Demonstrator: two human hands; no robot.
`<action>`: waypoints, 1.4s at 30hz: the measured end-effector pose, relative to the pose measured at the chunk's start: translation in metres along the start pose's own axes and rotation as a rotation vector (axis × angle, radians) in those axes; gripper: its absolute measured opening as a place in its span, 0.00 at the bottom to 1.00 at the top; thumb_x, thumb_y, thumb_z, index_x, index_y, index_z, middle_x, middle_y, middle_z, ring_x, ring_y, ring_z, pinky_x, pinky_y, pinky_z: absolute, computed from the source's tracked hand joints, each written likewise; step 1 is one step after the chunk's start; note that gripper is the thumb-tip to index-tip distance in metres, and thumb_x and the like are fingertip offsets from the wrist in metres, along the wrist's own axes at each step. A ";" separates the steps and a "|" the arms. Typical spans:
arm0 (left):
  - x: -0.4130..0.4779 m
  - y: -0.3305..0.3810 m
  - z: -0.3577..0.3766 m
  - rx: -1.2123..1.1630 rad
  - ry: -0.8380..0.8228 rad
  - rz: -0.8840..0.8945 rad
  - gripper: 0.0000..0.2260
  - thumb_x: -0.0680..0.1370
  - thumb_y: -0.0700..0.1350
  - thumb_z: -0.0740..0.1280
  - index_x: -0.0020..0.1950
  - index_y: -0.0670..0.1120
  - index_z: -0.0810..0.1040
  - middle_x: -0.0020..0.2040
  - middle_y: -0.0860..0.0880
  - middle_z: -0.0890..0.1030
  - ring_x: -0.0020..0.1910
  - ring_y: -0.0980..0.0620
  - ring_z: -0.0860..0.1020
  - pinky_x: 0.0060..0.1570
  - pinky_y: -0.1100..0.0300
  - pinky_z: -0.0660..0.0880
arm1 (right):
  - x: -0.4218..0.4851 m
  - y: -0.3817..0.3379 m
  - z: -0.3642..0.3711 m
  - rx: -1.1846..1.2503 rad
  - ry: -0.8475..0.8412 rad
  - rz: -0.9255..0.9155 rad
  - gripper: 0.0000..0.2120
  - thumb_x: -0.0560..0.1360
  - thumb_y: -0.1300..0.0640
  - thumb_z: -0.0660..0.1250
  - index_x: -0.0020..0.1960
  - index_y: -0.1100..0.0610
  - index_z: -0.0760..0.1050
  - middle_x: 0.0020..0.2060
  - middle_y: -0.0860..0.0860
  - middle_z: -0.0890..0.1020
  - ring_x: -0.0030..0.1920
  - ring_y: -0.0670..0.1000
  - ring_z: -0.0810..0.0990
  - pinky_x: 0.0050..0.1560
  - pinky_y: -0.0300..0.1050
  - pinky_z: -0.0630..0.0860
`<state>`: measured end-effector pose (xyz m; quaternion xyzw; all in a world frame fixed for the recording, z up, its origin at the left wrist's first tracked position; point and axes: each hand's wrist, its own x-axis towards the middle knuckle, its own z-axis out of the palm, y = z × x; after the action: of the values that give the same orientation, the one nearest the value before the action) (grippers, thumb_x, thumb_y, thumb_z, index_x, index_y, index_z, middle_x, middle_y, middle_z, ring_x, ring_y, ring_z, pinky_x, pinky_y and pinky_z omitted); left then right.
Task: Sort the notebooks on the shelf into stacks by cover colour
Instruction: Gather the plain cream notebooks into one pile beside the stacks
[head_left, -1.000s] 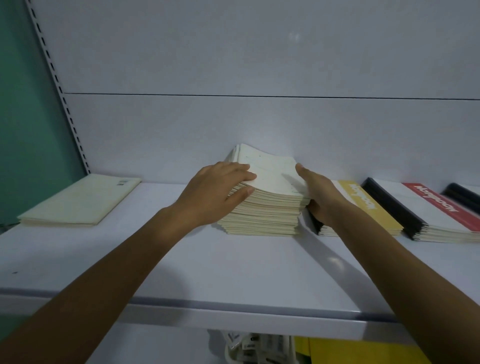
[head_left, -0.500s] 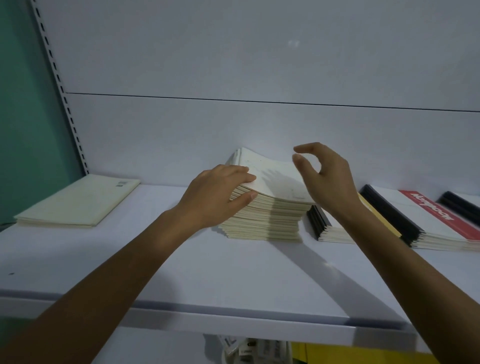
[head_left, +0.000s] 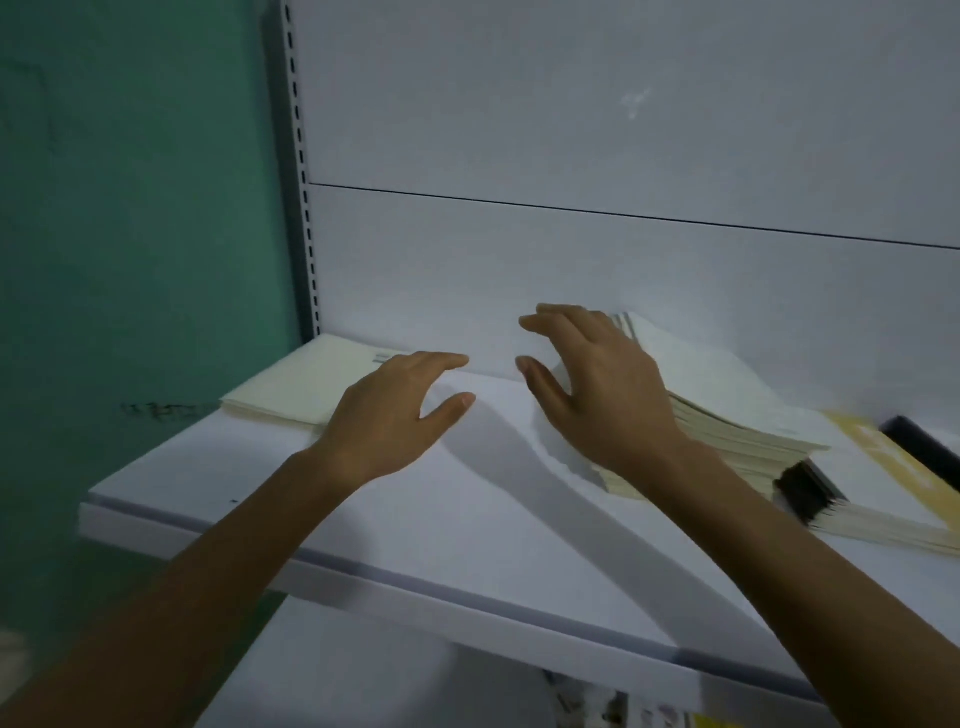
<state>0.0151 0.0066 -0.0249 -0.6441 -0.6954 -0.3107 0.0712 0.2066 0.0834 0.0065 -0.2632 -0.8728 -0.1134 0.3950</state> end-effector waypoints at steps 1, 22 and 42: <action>-0.004 -0.012 -0.006 0.001 -0.008 -0.012 0.22 0.78 0.59 0.59 0.71 0.56 0.67 0.70 0.56 0.70 0.68 0.55 0.68 0.63 0.59 0.65 | 0.004 -0.013 0.011 0.010 -0.022 -0.013 0.17 0.77 0.49 0.61 0.62 0.56 0.76 0.60 0.54 0.79 0.59 0.55 0.78 0.53 0.49 0.75; -0.049 -0.252 -0.069 -0.532 -0.070 -0.188 0.16 0.79 0.48 0.65 0.66 0.49 0.73 0.61 0.54 0.77 0.59 0.56 0.75 0.61 0.55 0.72 | 0.077 -0.172 0.185 -0.016 -0.725 0.248 0.38 0.74 0.31 0.54 0.76 0.52 0.56 0.75 0.53 0.60 0.73 0.55 0.59 0.71 0.48 0.56; -0.020 -0.278 -0.103 0.057 0.264 0.563 0.16 0.70 0.41 0.64 0.57 0.47 0.82 0.46 0.47 0.85 0.40 0.47 0.83 0.45 0.51 0.78 | 0.044 -0.198 0.110 0.047 -0.018 -0.001 0.23 0.77 0.47 0.62 0.70 0.53 0.68 0.65 0.52 0.76 0.66 0.50 0.71 0.64 0.46 0.68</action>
<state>-0.2741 -0.0584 -0.0476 -0.7632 -0.4829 -0.3401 0.2620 0.0046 -0.0211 -0.0319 -0.2545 -0.8788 -0.0909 0.3933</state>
